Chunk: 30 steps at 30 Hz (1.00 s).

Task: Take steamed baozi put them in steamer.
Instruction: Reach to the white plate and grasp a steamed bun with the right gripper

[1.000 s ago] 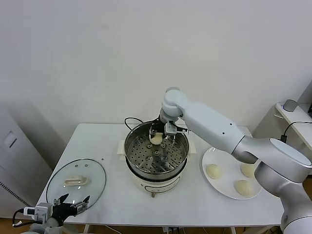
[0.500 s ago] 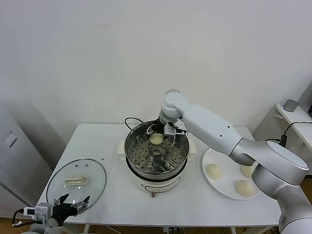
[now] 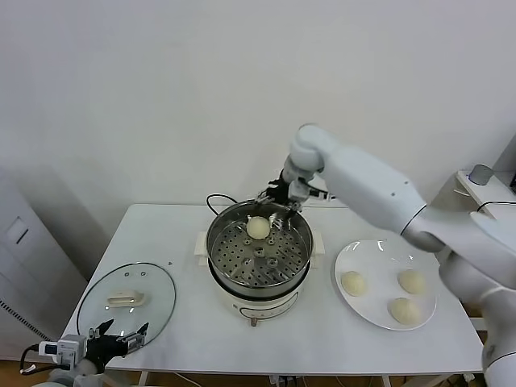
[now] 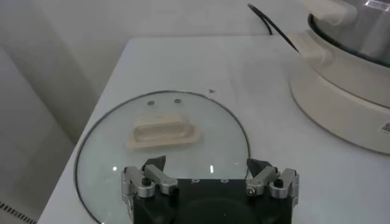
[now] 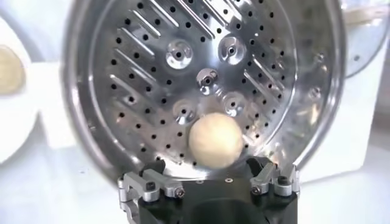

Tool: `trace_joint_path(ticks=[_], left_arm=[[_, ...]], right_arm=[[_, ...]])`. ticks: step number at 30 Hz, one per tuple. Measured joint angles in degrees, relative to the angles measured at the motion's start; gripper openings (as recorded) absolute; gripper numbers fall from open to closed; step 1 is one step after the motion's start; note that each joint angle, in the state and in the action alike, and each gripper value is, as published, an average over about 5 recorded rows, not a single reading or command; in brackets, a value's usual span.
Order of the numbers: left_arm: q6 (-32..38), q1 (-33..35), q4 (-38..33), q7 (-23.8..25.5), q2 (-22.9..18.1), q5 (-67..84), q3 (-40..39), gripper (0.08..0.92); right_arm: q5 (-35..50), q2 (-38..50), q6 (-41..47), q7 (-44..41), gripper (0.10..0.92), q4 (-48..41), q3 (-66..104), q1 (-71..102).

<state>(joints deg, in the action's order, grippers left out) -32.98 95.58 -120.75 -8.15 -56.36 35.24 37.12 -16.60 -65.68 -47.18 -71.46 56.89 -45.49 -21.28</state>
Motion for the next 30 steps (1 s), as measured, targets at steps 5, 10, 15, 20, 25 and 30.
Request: trace_joint_path(ticks=[5, 10, 15, 20, 25, 30], left_arm=[[-0.1, 0.0, -0.2, -0.1, 0.0, 0.3, 0.3, 0.823], [-0.2, 0.0, -0.2, -0.1, 0.1, 1.0, 0.5, 0.823], [-0.2, -0.3, 0.0, -0.2, 0.2, 1.4, 0.5, 0.823], [-0.3, -0.4, -0.1, -0.2, 0.2, 1.7, 0.5, 0.823], [-0.4, -0.3, -0.3, -0.3, 0.1, 1.7, 0.5, 0.823], [-0.8, -0.4, -0.6, -0.4, -0.2, 1.7, 0.4, 0.823]], right_arm=[[9.4, 2.8, 0.6, -2.6, 0.823, -3.6, -3.8, -4.1], [17.0, 5.9, 6.7, -3.9, 0.823, -5.6, -8.3, -6.2], [22.7, 9.1, 16.5, -4.2, 0.823, -6.1, -12.2, -6.9], [26.9, 12.3, 24.5, -3.8, 0.823, -4.9, -15.3, -6.6], [29.7, 15.4, 30.9, -2.6, 0.823, -2.6, -17.1, -5.0], [31.3, 18.4, 35.9, -1.0, 0.823, 0.1, -18.1, -2.6]])
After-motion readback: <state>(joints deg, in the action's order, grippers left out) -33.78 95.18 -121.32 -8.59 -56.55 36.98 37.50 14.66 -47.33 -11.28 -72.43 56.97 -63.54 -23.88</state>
